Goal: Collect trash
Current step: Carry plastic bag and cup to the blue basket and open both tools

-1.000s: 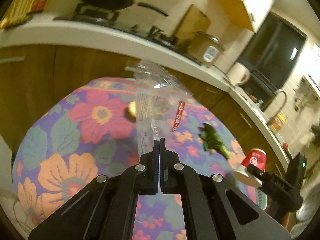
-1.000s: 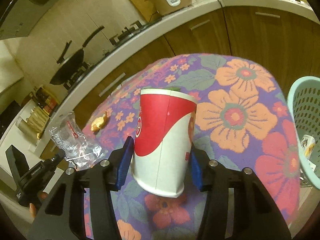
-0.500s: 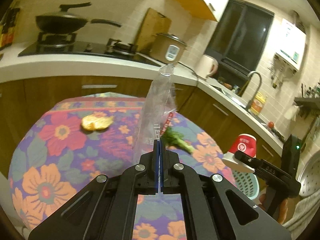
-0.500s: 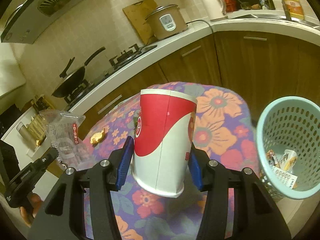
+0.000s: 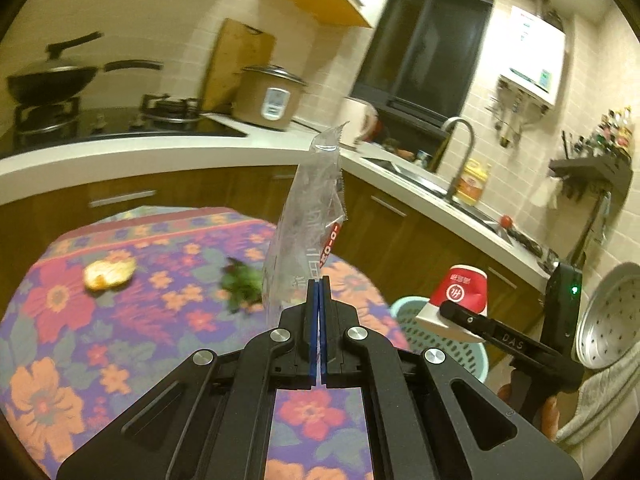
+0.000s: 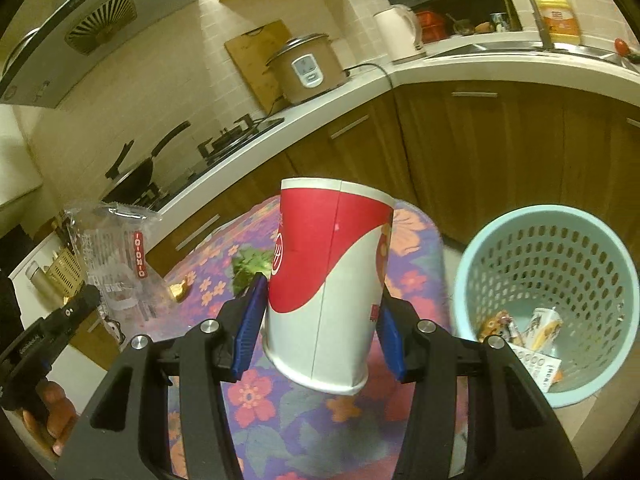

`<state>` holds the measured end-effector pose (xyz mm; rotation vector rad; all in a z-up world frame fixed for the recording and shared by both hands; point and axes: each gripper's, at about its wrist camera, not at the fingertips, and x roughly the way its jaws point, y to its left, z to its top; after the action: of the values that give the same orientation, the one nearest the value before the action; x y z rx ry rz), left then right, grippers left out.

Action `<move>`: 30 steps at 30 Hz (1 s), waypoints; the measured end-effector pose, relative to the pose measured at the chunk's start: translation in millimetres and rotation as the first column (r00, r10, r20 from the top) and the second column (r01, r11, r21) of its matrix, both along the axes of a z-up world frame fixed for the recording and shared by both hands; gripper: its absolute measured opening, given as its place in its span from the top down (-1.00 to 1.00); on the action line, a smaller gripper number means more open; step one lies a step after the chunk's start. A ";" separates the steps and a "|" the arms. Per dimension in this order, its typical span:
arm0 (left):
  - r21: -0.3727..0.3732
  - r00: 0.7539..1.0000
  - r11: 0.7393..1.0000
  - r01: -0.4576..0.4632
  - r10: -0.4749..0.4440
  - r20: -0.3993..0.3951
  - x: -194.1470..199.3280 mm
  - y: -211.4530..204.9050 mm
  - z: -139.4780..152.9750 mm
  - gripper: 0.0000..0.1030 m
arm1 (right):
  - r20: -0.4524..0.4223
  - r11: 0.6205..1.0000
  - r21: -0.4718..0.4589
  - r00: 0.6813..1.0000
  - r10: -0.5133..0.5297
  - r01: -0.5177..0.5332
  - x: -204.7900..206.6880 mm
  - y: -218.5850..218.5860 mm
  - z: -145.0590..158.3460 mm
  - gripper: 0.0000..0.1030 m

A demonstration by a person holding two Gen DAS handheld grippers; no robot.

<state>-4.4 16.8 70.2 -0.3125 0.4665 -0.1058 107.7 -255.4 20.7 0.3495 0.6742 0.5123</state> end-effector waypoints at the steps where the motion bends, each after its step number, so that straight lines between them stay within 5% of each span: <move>1: 0.001 1.000 1.000 0.016 -0.016 0.001 4.0 -6.9 0.0 1.00 | 0.000 1.000 -0.002 1.000 -0.009 0.009 1.3 -3.6 0.1 0.07; 7: -0.002 0.991 0.991 0.135 -0.135 -0.017 42.0 -58.5 -7.5 1.00 | -0.001 0.995 -0.019 0.995 -0.099 0.099 8.7 -49.4 -7.5 0.07; 17: 0.038 0.939 0.942 0.333 -0.328 -0.100 117.0 -160.0 -32.3 1.00 | -0.064 0.963 -0.074 0.962 -0.265 0.260 27.9 -120.0 -45.1 0.06; 26: 0.044 0.890 0.910 0.412 -0.392 -0.235 168.6 -211.1 -77.0 1.00 | -0.146 0.931 -0.190 0.929 -0.340 0.310 52.7 -137.2 -88.2 -0.01; 30: 0.055 0.866 0.901 0.430 -0.396 -0.305 182.1 -224.1 -96.8 1.00 | -0.194 0.939 -0.202 0.928 -0.317 0.279 60.5 -137.1 -101.7 -0.26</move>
<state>177.7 -207.2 -26.6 -0.1015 0.8238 -0.4561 168.2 -392.5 -81.0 0.3432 0.8604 0.1212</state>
